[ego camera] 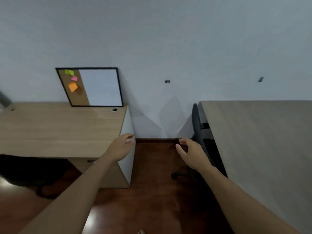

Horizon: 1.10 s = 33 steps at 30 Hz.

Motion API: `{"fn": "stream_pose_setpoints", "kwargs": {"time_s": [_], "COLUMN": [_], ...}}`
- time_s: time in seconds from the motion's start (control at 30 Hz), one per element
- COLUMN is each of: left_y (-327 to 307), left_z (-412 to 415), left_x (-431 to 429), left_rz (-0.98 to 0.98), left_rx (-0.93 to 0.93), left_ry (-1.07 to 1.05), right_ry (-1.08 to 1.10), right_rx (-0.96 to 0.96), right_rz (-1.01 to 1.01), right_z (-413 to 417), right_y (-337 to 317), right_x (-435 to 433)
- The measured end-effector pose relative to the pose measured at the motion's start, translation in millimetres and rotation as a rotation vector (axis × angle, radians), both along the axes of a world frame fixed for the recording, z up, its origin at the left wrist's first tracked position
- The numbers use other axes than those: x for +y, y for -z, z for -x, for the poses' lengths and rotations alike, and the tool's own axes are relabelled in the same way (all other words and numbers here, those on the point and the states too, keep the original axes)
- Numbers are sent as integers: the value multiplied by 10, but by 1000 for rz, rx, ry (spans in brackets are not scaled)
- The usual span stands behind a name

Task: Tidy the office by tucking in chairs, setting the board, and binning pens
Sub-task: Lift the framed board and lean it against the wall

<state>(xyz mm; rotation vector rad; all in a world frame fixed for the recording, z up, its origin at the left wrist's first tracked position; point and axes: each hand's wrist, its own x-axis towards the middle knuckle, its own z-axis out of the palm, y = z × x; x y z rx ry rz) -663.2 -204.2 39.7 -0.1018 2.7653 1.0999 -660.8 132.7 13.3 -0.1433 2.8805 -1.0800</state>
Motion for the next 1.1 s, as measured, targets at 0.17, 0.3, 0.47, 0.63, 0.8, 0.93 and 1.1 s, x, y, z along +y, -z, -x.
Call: {"fn": "stream_pose_setpoints", "kwargs": {"time_s": [0.17,0.3,0.47,0.63,0.8,0.93,1.1], "left_y": [-107,-91,52,126,52,-65,-63], "left_z": [328,486,687,1010,1367,1600,1813], "left_x": [-796,-1342,-1873,-2231,-2532,-2773,-3059], "left_rz": [5,-15,-64,-91,-96,-98,-142], "left_rx": [52,54,11,-6,-12,-9,-4], "left_ry": [-104,-186,-287,-382,-493,-586,-672], "right_ry": [-65,-114,-205,-271,-330,-365,-388], "right_rx": [13,-4,-25,-41,-92,-136,-150], "right_rz": [21,41,34,35,85,130,162], "right_z": [655,1038,1513,2130,2884,3388,3851], "right_y": [-49,16,97,178,264,219,165], "right_x": [-716,-1205,-1702,-2117,-2516,-2802,-3162]}}
